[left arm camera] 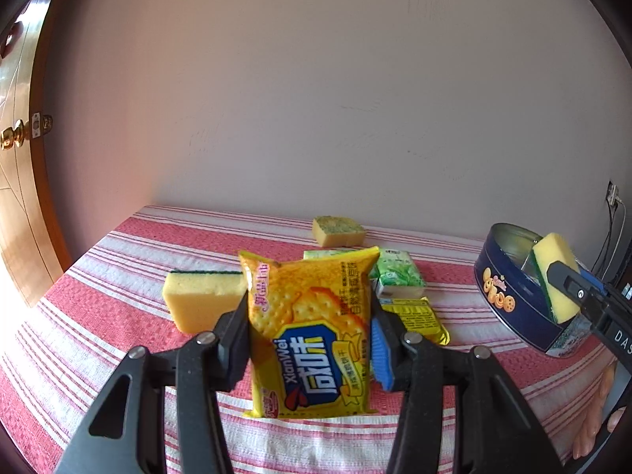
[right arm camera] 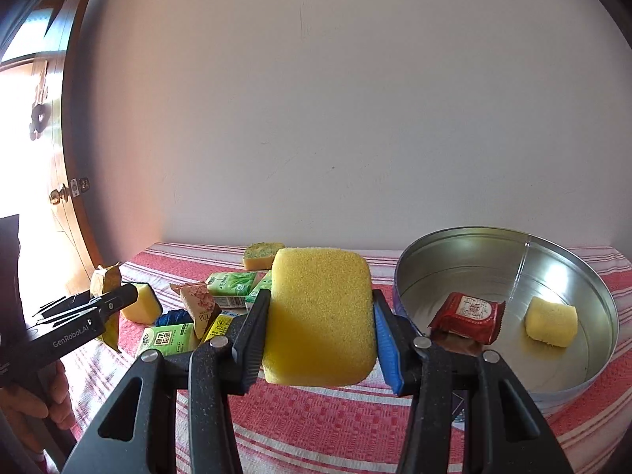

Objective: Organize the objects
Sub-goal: 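Carry cracker packet and sponge over the tin and release both inside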

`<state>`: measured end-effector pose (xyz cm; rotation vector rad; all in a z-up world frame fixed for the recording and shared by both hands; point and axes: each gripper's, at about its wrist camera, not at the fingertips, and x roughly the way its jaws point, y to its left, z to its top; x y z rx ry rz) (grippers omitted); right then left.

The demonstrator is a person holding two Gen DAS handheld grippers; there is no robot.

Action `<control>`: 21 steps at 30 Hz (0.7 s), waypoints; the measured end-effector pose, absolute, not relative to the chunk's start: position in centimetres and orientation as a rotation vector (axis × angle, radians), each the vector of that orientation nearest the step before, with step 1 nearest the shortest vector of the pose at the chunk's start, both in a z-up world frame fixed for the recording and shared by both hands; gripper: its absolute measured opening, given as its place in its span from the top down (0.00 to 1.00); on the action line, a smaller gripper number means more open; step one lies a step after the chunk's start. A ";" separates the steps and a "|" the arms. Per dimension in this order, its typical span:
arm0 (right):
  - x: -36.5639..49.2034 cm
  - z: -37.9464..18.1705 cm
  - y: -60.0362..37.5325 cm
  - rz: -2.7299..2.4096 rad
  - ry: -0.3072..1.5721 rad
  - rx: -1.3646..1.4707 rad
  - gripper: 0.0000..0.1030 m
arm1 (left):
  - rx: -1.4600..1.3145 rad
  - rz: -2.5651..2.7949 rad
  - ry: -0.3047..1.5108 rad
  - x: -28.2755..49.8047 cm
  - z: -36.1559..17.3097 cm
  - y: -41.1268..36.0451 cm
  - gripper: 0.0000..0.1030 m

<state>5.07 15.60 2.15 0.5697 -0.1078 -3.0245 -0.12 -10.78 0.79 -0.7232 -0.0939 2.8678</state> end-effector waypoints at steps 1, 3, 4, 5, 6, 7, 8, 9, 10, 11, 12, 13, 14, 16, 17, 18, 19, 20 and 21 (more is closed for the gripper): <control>5.3 2.3 16.2 -3.032 -0.117 0.560 0.51 | -0.718 2.865 -0.078 0.1 0.9 -10.1 0.52; 5.6 2.7 17.7 -3.045 -0.140 0.549 0.51 | -0.709 2.851 -0.080 0.4 1.1 -8.8 0.52; 5.7 2.8 18.4 -3.053 -0.150 0.546 0.51 | -0.706 2.842 -0.087 0.5 1.2 -8.2 0.52; 5.6 2.7 18.8 -3.062 -0.157 0.545 0.51 | -0.704 2.833 -0.090 0.6 1.4 -7.5 0.52; 5.7 2.7 19.4 -3.069 -0.162 0.543 0.51 | -0.702 2.826 -0.089 0.7 1.6 -6.7 0.52; 5.7 2.7 20.0 -3.077 -0.166 0.540 0.51 | -0.698 2.818 -0.083 0.7 1.7 -5.9 0.52; 5.8 2.8 20.5 -3.085 -0.164 0.536 0.51 | -0.694 2.813 -0.077 0.7 1.8 -5.0 0.52; 5.9 2.9 21.0 -3.095 -0.158 0.530 0.51 | -0.692 2.808 -0.072 0.7 2.0 -4.1 0.52; 6.1 3.0 21.6 -3.107 -0.151 0.520 0.51 | -0.689 2.800 -0.067 0.7 2.2 -3.3 0.52; 6.2 3.1 22.2 -3.119 -0.149 0.511 0.51 | -0.684 2.792 -0.059 0.7 2.4 -2.5 0.52; 6.3 3.2 22.9 -3.129 -0.156 0.505 0.51 | -0.677 2.786 -0.050 0.7 2.6 -1.6 0.52; 6.3 3.2 23.6 -3.137 -0.166 0.501 0.51 | -0.667 2.782 -0.037 0.8 2.8 -0.7 0.52; 6.3 3.3 24.3 -3.147 -0.176 0.497 0.51 | -0.656 2.779 -0.026 0.8 3.1 0.1 0.52; 6.3 3.4 25.6 -3.169 -0.191 0.491 0.51 | -0.635 2.767 -0.009 0.8 3.5 1.9 0.52; 6.3 3.5 26.2 -3.178 -0.198 0.490 0.51 | -0.626 2.759 -0.001 0.8 3.7 2.8 0.52; 6.3 3.5 26.9 -3.188 -0.202 0.488 0.51 | -0.619 2.753 0.008 0.8 3.9 3.8 0.52; 6.2 3.5 27.5 -3.199 -0.203 0.487 0.51 | -0.614 2.745 0.015 0.7 4.0 4.7 0.52; 6.1 3.5 28.1 -3.210 -0.199 0.486 0.51 | -0.612 2.736 0.019 0.6 4.1 5.6 0.52; 6.1 3.4 28.6 -3.223 -0.192 0.485 0.51 | -0.612 2.725 0.023 0.6 4.1 6.5 0.52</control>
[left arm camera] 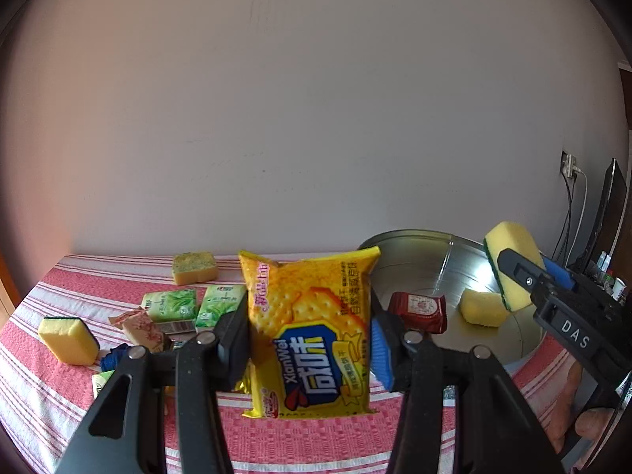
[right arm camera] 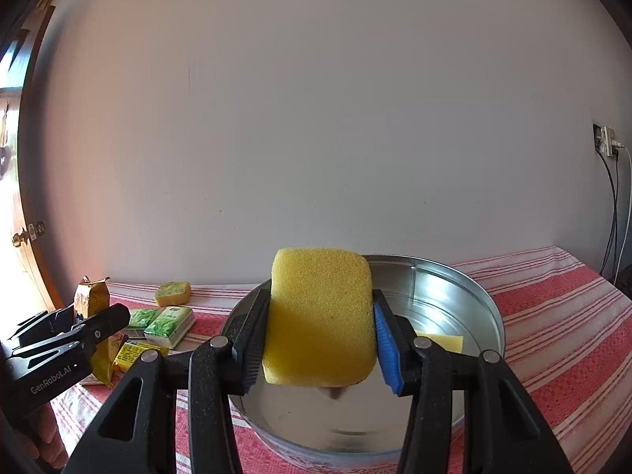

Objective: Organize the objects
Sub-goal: 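Carry cracker packet and sponge over the tin and release both inside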

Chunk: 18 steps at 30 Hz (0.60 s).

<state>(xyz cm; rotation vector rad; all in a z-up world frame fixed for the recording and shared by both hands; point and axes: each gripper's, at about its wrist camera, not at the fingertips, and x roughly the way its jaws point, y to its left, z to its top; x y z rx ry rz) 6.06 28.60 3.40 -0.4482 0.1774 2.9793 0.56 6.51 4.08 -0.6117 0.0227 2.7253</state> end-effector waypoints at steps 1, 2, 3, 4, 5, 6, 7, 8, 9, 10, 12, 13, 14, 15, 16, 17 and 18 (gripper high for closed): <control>6.1 3.4 29.3 2.968 0.170 -0.445 0.51 | -0.612 2.716 0.027 0.5 4.1 7.4 0.52; 6.1 3.3 29.9 2.956 0.163 -0.445 0.51 | -0.613 2.708 0.032 0.4 4.0 8.2 0.52; 5.9 3.2 30.4 2.944 0.154 -0.443 0.51 | -0.613 2.701 0.037 0.3 4.0 9.1 0.52; 5.8 3.2 31.0 2.931 0.144 -0.439 0.51 | -0.614 2.694 0.043 0.2 3.9 9.9 0.52; 5.7 3.1 31.6 2.917 0.136 -0.436 0.51 | -0.613 2.687 0.051 0.1 3.9 10.5 0.52; 5.7 3.0 32.1 2.905 0.131 -0.435 0.51 | -0.613 2.681 0.059 0.0 3.8 11.3 0.52; 5.6 3.0 32.7 2.893 0.130 -0.436 0.51 | -0.613 2.674 0.069 0.1 3.7 12.1 0.52; 5.6 2.9 33.2 2.883 0.132 -0.436 0.51 | -0.615 2.668 0.080 0.0 3.6 12.8 0.52; 5.0 2.8 33.5 2.872 0.135 -0.440 0.51 | -0.619 2.662 0.090 -0.1 3.5 13.5 0.52; 4.6 2.7 33.8 2.863 0.135 -0.445 0.51 | -0.624 2.655 0.097 -0.3 3.3 14.2 0.52; 4.5 2.6 34.6 2.842 0.131 -0.456 0.51 | -0.634 2.645 0.109 -0.5 3.1 15.3 0.52; 4.3 2.5 35.0 2.835 0.136 -0.463 0.51 | -0.639 2.642 0.112 -0.6 3.0 15.8 0.52; 4.3 2.5 35.3 2.830 0.143 -0.468 0.51 | -0.643 2.637 0.114 -0.7 2.9 16.1 0.52; 4.5 2.5 35.4 2.825 0.147 -0.472 0.51 | -0.646 2.632 0.115 -0.5 2.9 16.9 0.52; 4.4 2.5 35.5 2.820 0.145 -0.476 0.51 | -0.651 2.629 0.116 -0.6 2.7 17.2 0.52; 4.2 2.4 35.6 2.815 0.137 -0.482 0.51 | -0.657 2.628 0.117 -0.7 2.5 17.3 0.52; 4.1 2.4 35.6 2.808 0.129 -0.491 0.51 | -0.659 2.631 0.122 -0.8 2.3 17.5 0.52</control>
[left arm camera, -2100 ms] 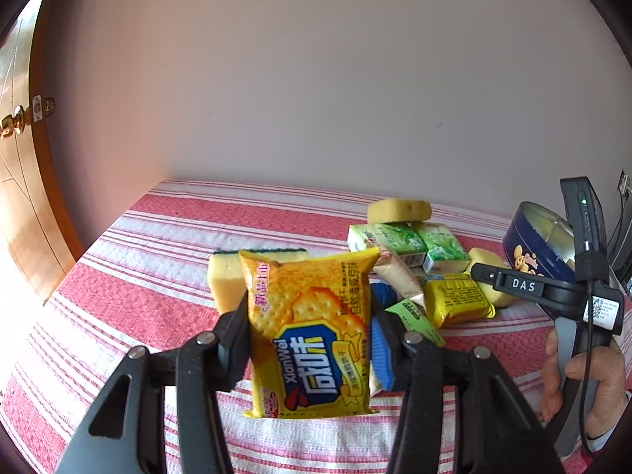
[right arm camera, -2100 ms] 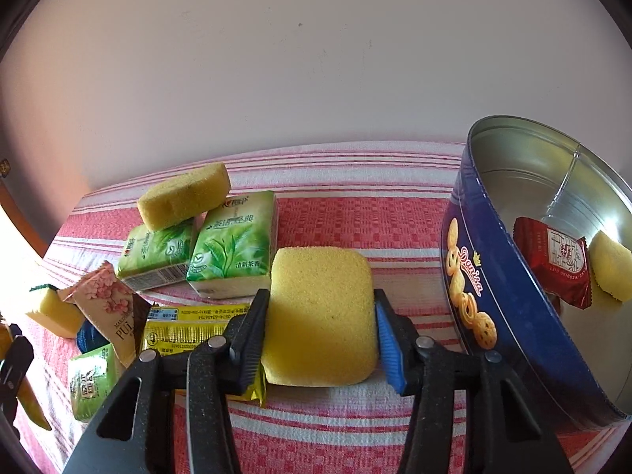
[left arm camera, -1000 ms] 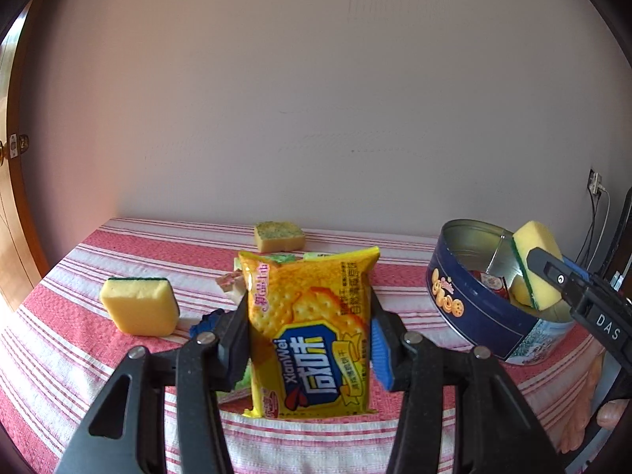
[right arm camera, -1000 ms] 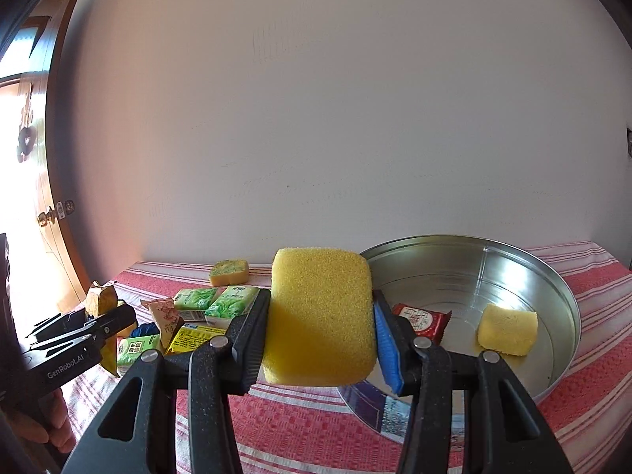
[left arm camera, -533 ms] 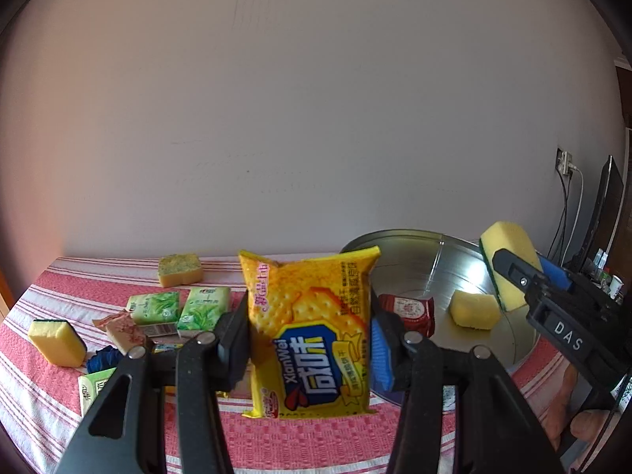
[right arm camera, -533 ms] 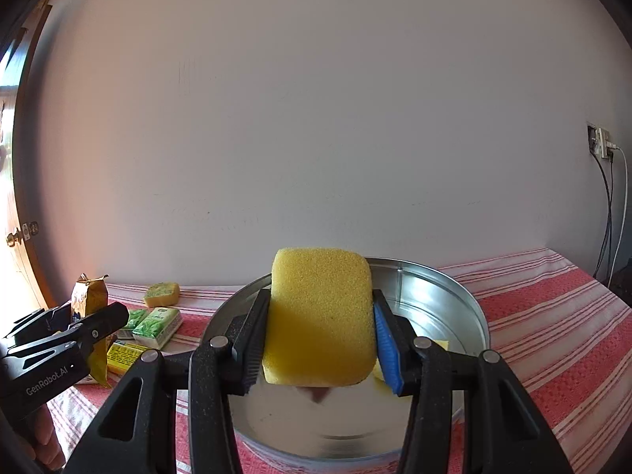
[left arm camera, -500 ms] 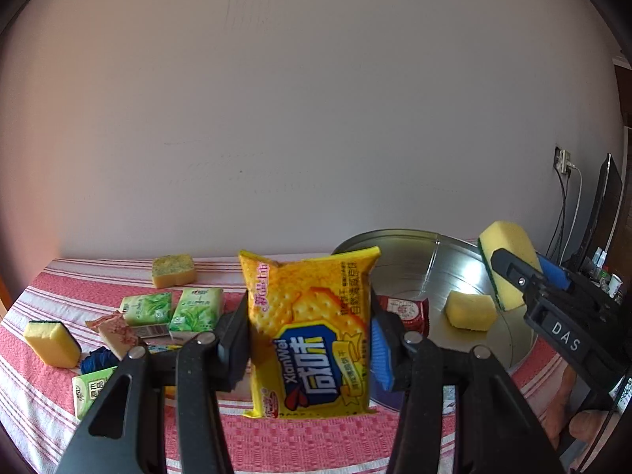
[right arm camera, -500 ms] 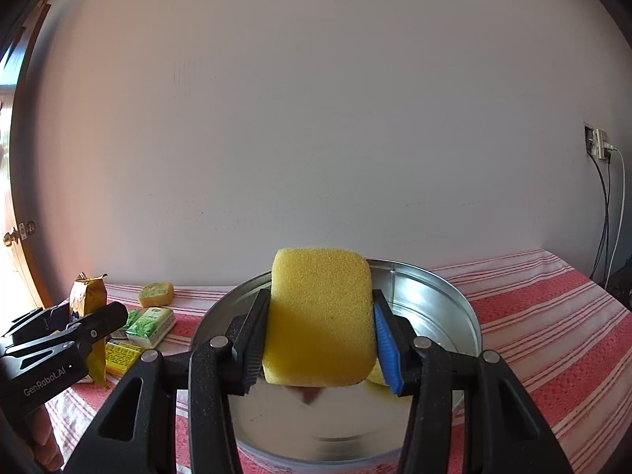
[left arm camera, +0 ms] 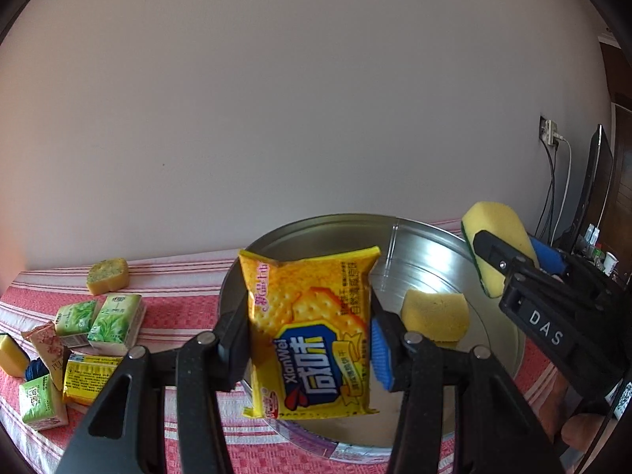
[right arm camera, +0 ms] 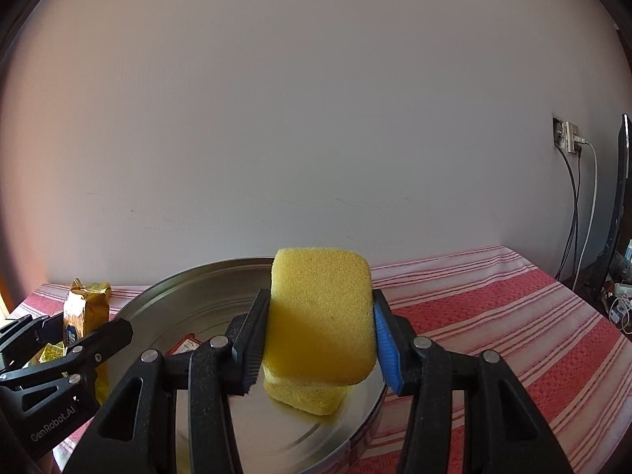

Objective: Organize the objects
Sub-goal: 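Carry cracker packet and sponge over the tin and release both inside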

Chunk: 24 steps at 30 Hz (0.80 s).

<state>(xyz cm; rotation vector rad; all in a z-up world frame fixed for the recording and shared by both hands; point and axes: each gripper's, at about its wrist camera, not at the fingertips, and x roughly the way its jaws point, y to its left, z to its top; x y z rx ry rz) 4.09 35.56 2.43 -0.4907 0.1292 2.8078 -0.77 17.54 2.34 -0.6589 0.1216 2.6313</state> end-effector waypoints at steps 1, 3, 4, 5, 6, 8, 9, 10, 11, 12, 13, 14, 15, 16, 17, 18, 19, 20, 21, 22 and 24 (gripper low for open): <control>3.9 2.3 35.5 2.804 0.128 -0.501 0.51 | -0.655 2.637 0.130 -0.8 2.2 17.8 0.52; 3.6 2.0 35.4 2.807 0.135 -0.529 0.51 | -0.643 2.641 0.149 -0.8 2.2 17.9 0.52; 3.4 1.8 35.3 2.809 0.132 -0.542 0.51 | -0.636 2.642 0.156 -0.6 2.2 18.0 0.52; 3.4 1.8 34.8 2.808 0.122 -0.549 0.51 | -0.632 2.642 0.160 -0.5 2.1 18.0 0.52; 3.3 1.8 34.6 2.808 0.115 -0.555 0.50 | -0.629 2.643 0.160 -0.5 2.1 18.1 0.52; 3.1 1.7 34.7 2.812 0.117 -0.564 0.50 | -0.625 2.640 0.164 -0.4 2.0 18.3 0.52; 3.0 1.7 34.6 2.812 0.119 -0.567 0.50 | -0.624 2.635 0.169 -0.5 1.9 18.8 0.52; 2.9 1.7 34.6 2.811 0.119 -0.568 0.50 | -0.626 2.628 0.172 -0.7 1.8 19.1 0.52; 2.9 1.6 34.7 2.808 0.118 -0.569 0.50 | -0.636 2.619 0.172 -1.0 1.7 19.4 0.52; 2.8 1.6 34.7 2.806 0.119 -0.569 0.50 | -0.647 2.609 0.170 -1.3 1.5 19.7 0.52; 3.1 1.7 34.4 2.803 0.124 -0.570 0.50 | -0.656 2.604 0.171 -1.7 1.4 20.0 0.52; 3.0 1.7 34.4 2.801 0.131 -0.572 0.50 | -0.667 2.602 0.173 -2.2 1.3 20.3 0.52; 2.9 1.6 34.9 2.798 0.138 -0.576 0.50 | -0.674 2.601 0.172 -2.4 1.2 20.5 0.52; 2.9 1.6 35.0 2.794 0.144 -0.580 0.50 | -0.684 2.598 0.167 -2.7 1.1 20.7 0.52; 2.9 1.6 35.0 2.794 0.152 -0.586 0.50 | -0.693 2.594 0.162 -2.8 1.0 20.7 0.52; 2.9 1.7 34.7 2.795 0.163 -0.593 0.50 | -0.701 2.593 0.161 -3.0 0.9 20.7 0.52; 3.0 1.7 34.7 2.796 0.174 -0.601 0.50 | -0.708 2.594 0.167 -2.9 0.6 20.7 0.52; 2.5 1.2 35.6 2.796 0.181 -0.610 0.50 | -0.712 2.596 0.173 -2.9 0.5 20.7 0.51; 2.4 1.1 35.6 2.797 0.182 -0.617 0.50 | -0.714 2.599 0.174 -2.9 0.4 20.6 0.50; 2.2 1.0 35.6 2.798 0.179 -0.626 0.50 | -0.714 2.599 0.166 -2.9 0.4 20.5 0.46; 2.0 0.8 35.7 2.791 0.171 -0.632 0.49 | -0.730 2.610 0.147 -2.9 0.2 20.4 0.36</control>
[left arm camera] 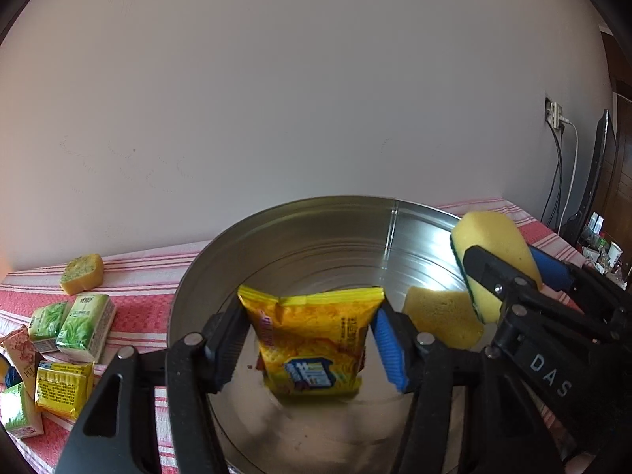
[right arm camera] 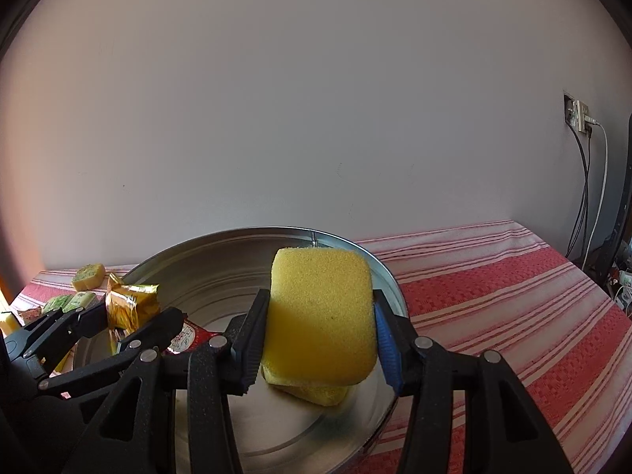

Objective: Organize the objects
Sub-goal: 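Carry cracker packet and sponge over the tin and release both inside, then move both tools back to the pile toward the scrub sponge and yellow packet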

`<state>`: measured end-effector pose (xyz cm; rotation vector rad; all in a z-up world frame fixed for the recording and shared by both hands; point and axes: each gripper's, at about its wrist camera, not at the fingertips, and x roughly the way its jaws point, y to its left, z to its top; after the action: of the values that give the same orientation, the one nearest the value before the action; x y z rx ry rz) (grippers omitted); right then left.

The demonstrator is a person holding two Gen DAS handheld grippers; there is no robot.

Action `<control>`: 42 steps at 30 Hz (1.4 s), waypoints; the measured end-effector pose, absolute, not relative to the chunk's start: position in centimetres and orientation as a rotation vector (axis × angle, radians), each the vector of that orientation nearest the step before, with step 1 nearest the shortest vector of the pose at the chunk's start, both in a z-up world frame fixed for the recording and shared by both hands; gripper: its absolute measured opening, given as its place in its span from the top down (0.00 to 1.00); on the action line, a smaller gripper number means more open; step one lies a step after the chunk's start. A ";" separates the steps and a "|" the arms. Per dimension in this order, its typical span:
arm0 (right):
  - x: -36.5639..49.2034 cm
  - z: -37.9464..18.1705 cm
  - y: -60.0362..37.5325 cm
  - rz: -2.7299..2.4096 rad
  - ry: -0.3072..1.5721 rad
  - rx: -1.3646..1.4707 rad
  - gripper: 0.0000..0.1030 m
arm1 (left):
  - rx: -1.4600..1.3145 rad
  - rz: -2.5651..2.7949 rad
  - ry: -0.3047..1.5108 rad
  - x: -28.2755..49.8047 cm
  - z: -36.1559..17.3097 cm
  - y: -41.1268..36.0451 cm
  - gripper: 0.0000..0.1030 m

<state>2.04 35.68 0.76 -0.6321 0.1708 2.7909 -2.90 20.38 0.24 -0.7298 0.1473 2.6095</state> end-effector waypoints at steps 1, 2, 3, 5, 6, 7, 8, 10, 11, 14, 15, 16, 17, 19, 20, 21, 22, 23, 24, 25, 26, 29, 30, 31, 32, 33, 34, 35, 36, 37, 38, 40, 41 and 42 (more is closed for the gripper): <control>2.0 0.7 35.7 2.789 0.177 -0.639 0.49 | -0.726 2.618 0.128 -2.9 0.3 20.0 0.26; 2.1 0.8 35.9 2.788 0.191 -0.639 0.49 | -0.721 2.625 0.108 -2.9 0.6 19.6 0.20; 2.1 0.7 36.1 2.784 0.209 -0.637 0.47 | -0.713 2.636 0.087 -2.7 0.8 19.1 0.07; 2.6 0.9 36.3 2.780 0.254 -0.610 0.40 | -0.671 2.664 0.041 -2.0 1.6 18.0 0.01; 2.9 1.2 36.5 2.781 0.278 -0.582 0.35 | -0.650 2.675 0.029 -1.7 2.0 17.5 0.01; 3.3 1.4 36.6 2.782 0.295 -0.548 0.33 | -0.631 2.689 0.021 -1.4 2.5 17.1 0.01; 3.6 1.5 36.9 2.786 0.306 -0.515 0.30 | -0.613 2.708 0.013 -1.2 2.8 16.7 0.01; 4.2 1.8 37.0 2.785 0.312 -0.451 0.26 | -0.585 2.749 0.000 -1.0 3.5 15.7 0.00; 4.6 2.1 36.7 2.779 0.311 -0.421 0.25 | -0.586 2.767 0.002 -1.0 3.6 15.4 0.00; 5.2 2.3 36.9 2.736 0.301 -0.363 0.23 | -0.611 2.804 0.005 -1.0 3.3 14.6 0.00; 5.2 2.3 36.9 2.722 0.297 -0.354 0.23 | -0.620 2.810 0.009 -1.1 3.1 14.5 0.00; 5.3 2.3 36.9 2.712 0.296 -0.349 0.23 | -0.628 2.818 0.021 -1.1 2.8 14.4 0.00; 5.3 2.3 36.8 2.706 0.298 -0.349 0.23 | -0.637 2.827 0.039 -1.0 2.7 14.6 0.00; 5.3 2.4 36.4 2.700 0.301 -0.358 0.23 | -0.641 2.846 0.067 -0.9 2.3 14.4 0.00; 5.2 2.3 36.2 2.702 0.301 -0.363 0.23 | -0.641 2.851 0.074 -0.9 2.2 14.3 0.00; 5.3 2.3 35.9 2.705 0.298 -0.367 0.23 | -0.641 2.854 0.079 -0.9 2.1 14.2 0.00; 5.4 2.3 35.7 2.709 0.294 -0.369 0.23 | -0.639 2.859 0.081 -0.8 2.1 14.1 0.00; 5.5 2.3 35.4 2.715 0.291 -0.365 0.23 | -0.637 2.863 0.081 -0.6 2.1 14.1 0.00; 5.6 2.3 35.2 2.723 0.289 -0.361 0.23 | -0.634 2.867 0.080 -0.6 2.2 13.9 0.01; 5.5 2.0 35.4 2.727 0.290 -0.360 0.23 | -0.630 2.870 0.081 -0.2 2.3 14.0 0.00; 5.5 2.0 35.3 2.731 0.292 -0.361 0.23 | -0.625 2.875 0.083 0.1 2.4 13.9 0.00; 5.8 2.1 35.0 2.732 0.285 -0.343 0.23 | -0.613 2.895 0.112 -0.2 2.1 13.6 0.00; 5.9 2.2 34.9 2.730 0.286 -0.338 0.23 | -0.611 2.900 0.124 -0.4 2.0 13.5 0.00; 6.0 2.2 34.9 2.729 0.292 -0.338 0.23 | -0.611 2.904 0.131 -0.4 1.9 13.4 0.01; 6.0 2.2 34.8 2.730 0.299 -0.343 0.23 | -0.610 2.906 0.132 -0.3 1.9 13.4 0.01; 6.0 2.1 34.8 2.729 0.304 -0.347 0.23 | -0.611 2.906 0.131 -0.2 1.9 13.3 0.01; 6.0 2.1 34.8 2.726 0.306 -0.347 0.23 | -0.610 2.907 0.130 -0.2 1.9 13.2 0.01; 6.1 2.2 34.8 2.724 0.309 -0.342 0.23 | -0.607 2.909 0.132 -0.1 1.9 13.1 0.01; 6.3 2.2 34.7 2.717 0.313 -0.334 0.23 | -0.604 2.912 0.137 0.0 1.9 13.0 0.00; 6.5 2.3 34.8 2.703 0.318 -0.324 0.23 | -0.603 2.914 0.142 0.0 1.8 12.9 0.00; 6.5 2.2 35.2 2.682 0.324 -0.315 0.23 | -0.606 2.915 0.145 0.1 1.7 12.7 0.00; 6.9 2.2 35.8 2.628 0.342 -0.305 0.23 | -0.619 2.914 0.133 0.0 1.7 12.4 0.01; 7.1 2.1 36.2 2.606 0.357 -0.297 0.23 | -0.619 2.916 0.126 0.2 1.8 12.2 0.01; 7.3 2.1 36.6 2.585 0.370 -0.286 0.23 | -0.621 2.919 0.125 0.2 1.8 12.1 0.01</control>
<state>7.29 36.58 2.11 -0.2856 0.3696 2.5850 0.20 12.10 1.80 -0.6207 0.1249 2.9193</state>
